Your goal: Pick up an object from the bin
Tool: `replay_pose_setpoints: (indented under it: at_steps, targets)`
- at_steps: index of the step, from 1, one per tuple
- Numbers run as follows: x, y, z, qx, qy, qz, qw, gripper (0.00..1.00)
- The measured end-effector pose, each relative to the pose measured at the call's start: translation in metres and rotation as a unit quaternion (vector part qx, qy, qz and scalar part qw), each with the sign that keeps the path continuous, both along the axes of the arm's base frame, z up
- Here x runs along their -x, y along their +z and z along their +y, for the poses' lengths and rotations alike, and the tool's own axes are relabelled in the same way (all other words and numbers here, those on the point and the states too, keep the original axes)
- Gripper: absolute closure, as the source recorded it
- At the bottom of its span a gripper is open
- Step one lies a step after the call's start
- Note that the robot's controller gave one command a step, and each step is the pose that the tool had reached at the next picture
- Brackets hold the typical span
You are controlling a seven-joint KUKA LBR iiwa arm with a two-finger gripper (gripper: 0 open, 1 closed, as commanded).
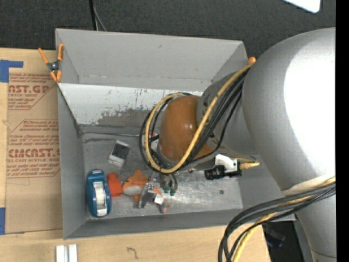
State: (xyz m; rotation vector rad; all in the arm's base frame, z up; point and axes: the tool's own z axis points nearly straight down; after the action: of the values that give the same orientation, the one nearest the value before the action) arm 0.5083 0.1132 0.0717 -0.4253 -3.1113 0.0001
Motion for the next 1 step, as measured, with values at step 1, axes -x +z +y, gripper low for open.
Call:
replay_pose_setpoints:
  at_steps: [1]
  targets:
    - [-0.0003,0.0006,-0.0016,0.0,0.0,-0.0018,1.0,0.0]
